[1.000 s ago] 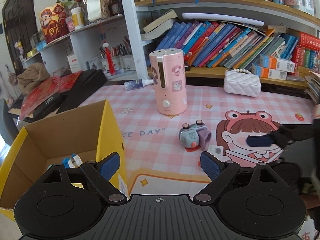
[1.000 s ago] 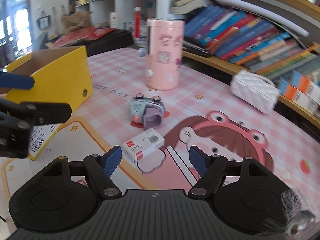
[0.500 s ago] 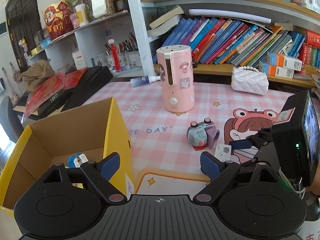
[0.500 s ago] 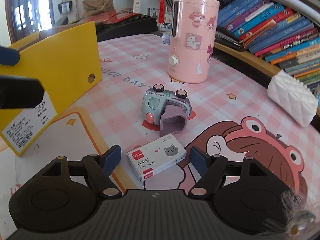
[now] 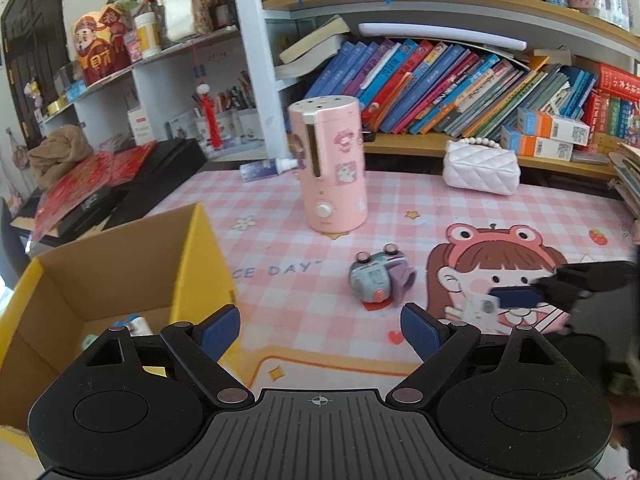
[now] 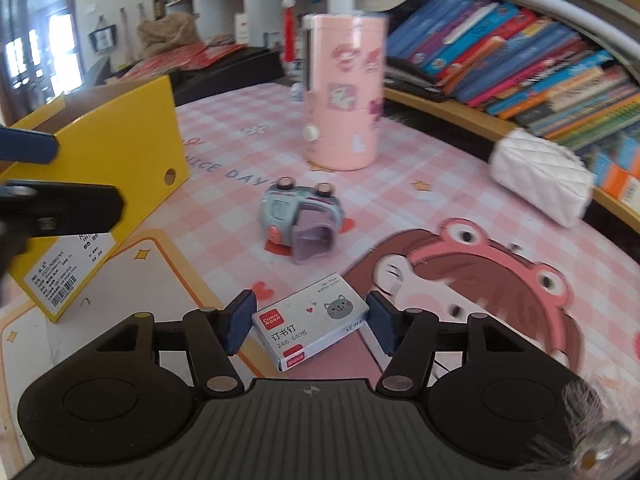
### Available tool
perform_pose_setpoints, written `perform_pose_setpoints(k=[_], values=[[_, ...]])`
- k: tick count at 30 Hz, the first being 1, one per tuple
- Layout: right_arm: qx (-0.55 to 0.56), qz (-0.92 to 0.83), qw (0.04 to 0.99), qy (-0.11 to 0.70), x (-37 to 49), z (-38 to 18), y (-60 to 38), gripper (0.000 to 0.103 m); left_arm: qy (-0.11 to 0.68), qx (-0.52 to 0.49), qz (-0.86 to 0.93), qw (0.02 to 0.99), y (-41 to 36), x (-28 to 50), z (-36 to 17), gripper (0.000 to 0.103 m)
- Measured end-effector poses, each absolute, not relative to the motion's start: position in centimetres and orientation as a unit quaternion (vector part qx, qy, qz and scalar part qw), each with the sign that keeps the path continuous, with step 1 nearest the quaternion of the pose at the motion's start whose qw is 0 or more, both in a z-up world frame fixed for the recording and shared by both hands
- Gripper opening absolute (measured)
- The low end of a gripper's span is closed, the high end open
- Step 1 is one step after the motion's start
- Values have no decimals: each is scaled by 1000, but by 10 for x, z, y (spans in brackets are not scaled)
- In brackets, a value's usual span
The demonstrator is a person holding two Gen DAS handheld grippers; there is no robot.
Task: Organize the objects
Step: 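Close the left gripper on the toy truck while the right gripper grasps the white pin box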
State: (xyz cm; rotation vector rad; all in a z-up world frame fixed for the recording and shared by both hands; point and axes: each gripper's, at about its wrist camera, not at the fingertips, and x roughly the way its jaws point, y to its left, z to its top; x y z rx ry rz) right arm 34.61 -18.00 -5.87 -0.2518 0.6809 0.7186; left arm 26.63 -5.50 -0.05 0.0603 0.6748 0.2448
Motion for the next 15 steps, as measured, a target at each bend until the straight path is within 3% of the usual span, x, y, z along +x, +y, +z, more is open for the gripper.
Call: perform_pose_setpoints(k=[15], values=[[-74,236,907,341,301,-32,-249,58,338,11,105,935,-70,314,-30,89]])
